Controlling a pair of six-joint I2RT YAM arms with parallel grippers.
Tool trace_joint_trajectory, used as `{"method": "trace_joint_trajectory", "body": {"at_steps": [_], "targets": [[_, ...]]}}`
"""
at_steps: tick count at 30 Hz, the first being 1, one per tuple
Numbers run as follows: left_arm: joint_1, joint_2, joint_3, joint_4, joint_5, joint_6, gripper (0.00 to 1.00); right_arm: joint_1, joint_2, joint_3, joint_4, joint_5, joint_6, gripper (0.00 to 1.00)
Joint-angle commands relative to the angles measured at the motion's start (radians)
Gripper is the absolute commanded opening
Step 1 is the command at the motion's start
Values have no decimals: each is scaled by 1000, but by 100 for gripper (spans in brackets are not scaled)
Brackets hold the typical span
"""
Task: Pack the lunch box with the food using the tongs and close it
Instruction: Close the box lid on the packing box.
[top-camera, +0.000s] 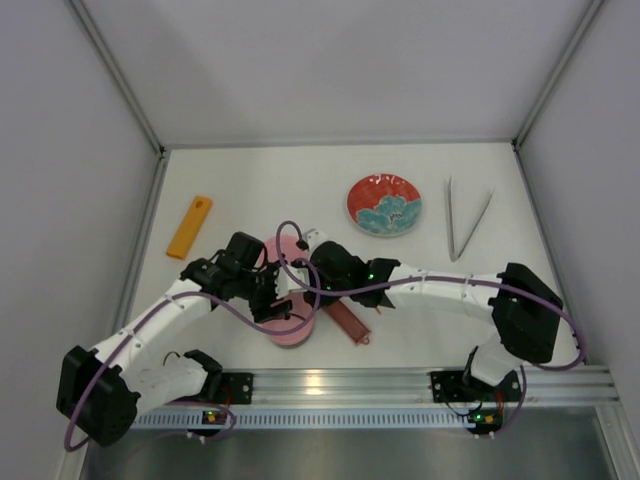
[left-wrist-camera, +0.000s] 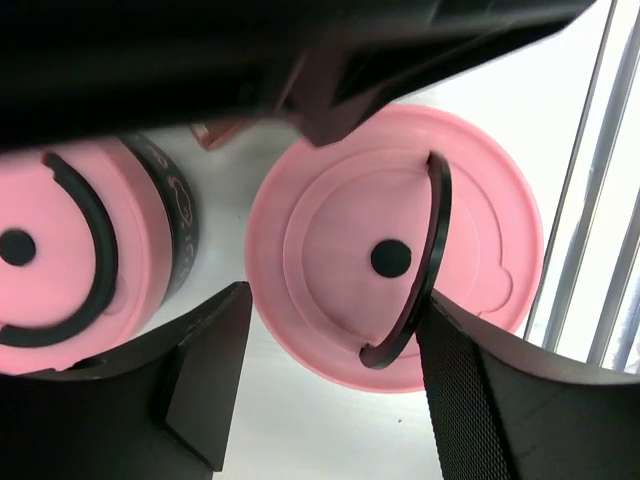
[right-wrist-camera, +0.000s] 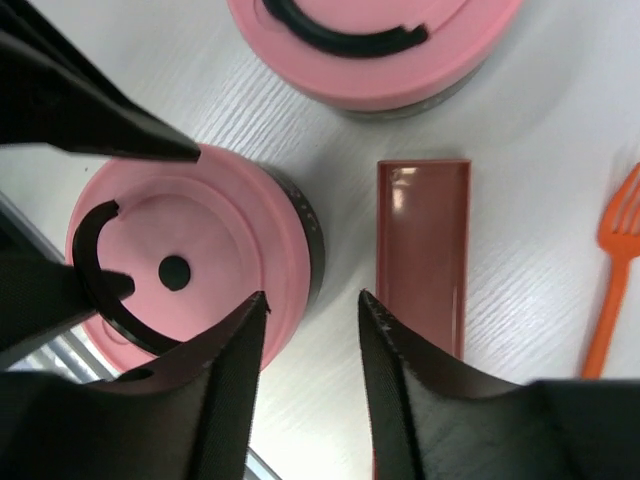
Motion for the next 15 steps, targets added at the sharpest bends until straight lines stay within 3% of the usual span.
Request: {"method": "trace_joint_trajectory", "body": {"at_steps": [1,6,8,15], "targets": [[4,2,-30,-24,-46,11,70,-2,-35,-59,113,-80,57,39],[4,-8,-174,62,-130,118,68,0,123,-139,168,-205,69,29],[4,-3,-216,111,-159,146,68,0,114,-168,164,-171,77,25],[5,-5,-243,90,-97,135,63,-5,47,-140,95,-108,31,24]]}}
